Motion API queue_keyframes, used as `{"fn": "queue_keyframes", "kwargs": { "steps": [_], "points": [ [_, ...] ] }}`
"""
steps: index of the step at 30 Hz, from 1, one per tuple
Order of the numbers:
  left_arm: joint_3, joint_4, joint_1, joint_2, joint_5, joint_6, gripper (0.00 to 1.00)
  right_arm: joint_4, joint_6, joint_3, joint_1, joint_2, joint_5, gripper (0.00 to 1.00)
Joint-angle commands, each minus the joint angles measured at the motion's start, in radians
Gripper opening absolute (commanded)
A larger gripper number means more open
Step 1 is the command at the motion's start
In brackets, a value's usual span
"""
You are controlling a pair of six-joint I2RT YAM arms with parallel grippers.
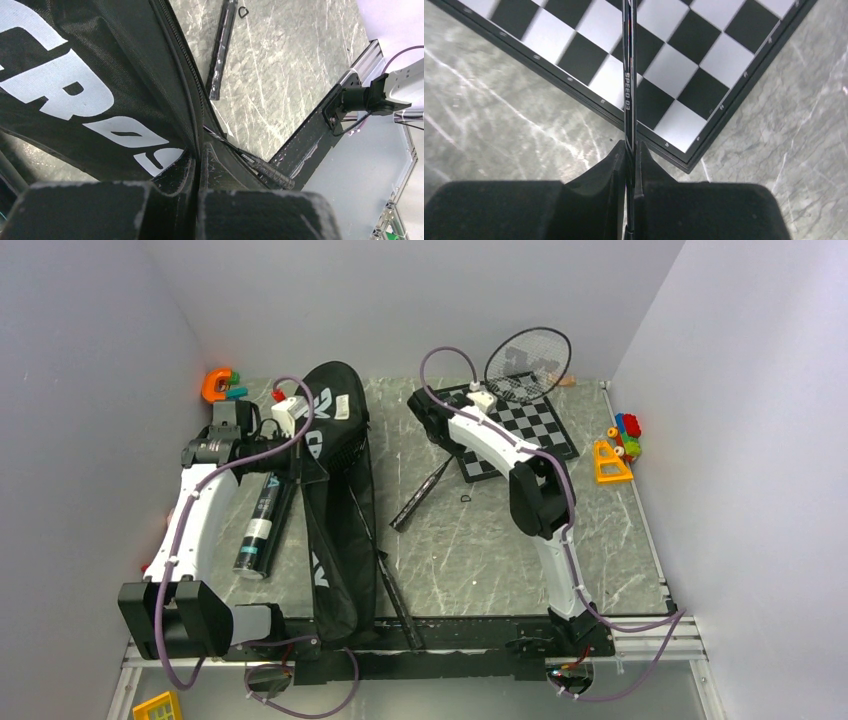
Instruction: Pack up the badminton gear
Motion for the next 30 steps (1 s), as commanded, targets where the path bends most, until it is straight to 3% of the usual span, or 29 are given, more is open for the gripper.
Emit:
{"fn": "queue_keyframes", "kwargs": {
  "steps": [1, 7, 14, 19, 30],
  "points": [
    [-0.011, 0.006, -0.012, -0.019, 0.030, 0.029, 0.00, 0.000, -0.158, 0.144, -0.008, -0.045, 0.103, 0.00],
    [-0.021, 0.020, -0.014, -0.003, 0.026, 0.031, 0.00, -0.008, -0.325, 0.101, -0.003, -0.143, 0.077, 0.00],
    [0.009, 0.032, -0.023, 0.025, 0.019, 0.029, 0.00, 0.030, -0.480, -0.201, 0.079, -0.389, 0.039, 0.00],
    [0.014, 0.044, -0.023, 0.033, 0.005, 0.028, 0.00, -0.033, -0.475, -0.357, 0.252, -0.487, 0.022, 0.00],
    [0.019, 0.050, -0.053, 0.049, -0.028, 0.030, 0.00, -0.190, -0.421, -0.402, 0.506, -0.601, -0.015, 0.00]
  ]
}}
